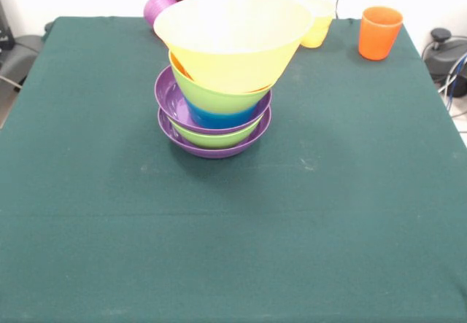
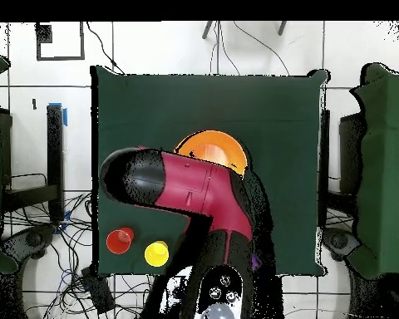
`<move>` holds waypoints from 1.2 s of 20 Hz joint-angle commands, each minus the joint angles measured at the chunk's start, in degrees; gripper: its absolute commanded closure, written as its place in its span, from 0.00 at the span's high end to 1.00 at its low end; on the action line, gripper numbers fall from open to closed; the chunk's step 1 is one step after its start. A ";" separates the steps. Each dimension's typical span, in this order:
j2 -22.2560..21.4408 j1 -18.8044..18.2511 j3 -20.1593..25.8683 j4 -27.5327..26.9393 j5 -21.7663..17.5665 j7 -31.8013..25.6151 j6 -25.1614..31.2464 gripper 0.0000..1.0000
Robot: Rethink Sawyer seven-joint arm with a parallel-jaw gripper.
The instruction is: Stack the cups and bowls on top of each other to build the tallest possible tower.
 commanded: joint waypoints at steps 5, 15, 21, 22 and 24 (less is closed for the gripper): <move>2.39 3.50 0.89 2.35 1.39 14.76 1.87 1.00; 4.64 5.60 0.85 3.14 2.01 18.14 -3.07 1.00; 6.17 5.82 1.61 4.08 2.37 18.83 -6.98 1.00; 6.34 5.84 1.71 4.36 2.40 18.95 -7.67 1.00; 6.75 5.90 1.87 4.69 2.41 19.02 -8.61 1.00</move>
